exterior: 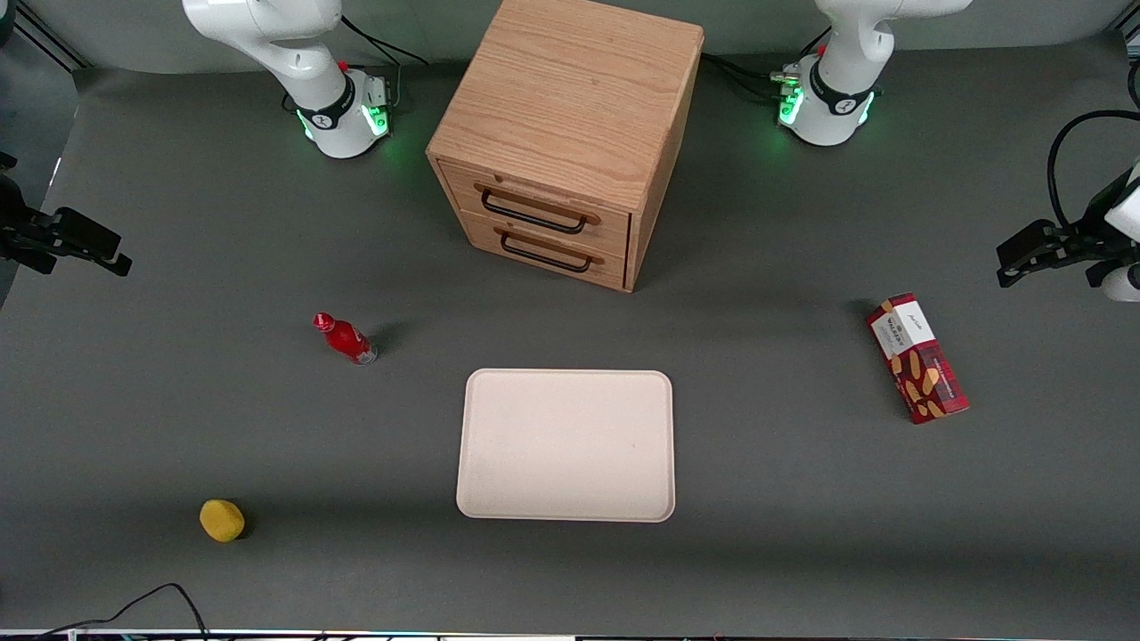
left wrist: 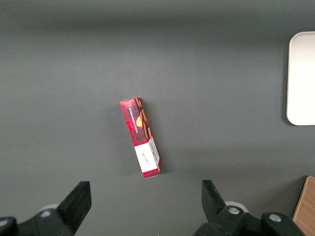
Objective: Place red cookie box on tray
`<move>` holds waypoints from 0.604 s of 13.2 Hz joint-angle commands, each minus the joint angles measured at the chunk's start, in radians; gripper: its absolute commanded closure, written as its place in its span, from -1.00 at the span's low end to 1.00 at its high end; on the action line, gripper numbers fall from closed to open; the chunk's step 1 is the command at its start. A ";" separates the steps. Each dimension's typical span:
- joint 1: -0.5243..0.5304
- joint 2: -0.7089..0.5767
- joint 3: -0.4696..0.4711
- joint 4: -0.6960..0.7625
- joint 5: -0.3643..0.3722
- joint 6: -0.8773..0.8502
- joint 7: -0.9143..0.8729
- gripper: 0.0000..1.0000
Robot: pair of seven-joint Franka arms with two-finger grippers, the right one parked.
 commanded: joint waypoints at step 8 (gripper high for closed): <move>0.003 0.027 0.002 -0.015 -0.007 0.002 -0.017 -1.00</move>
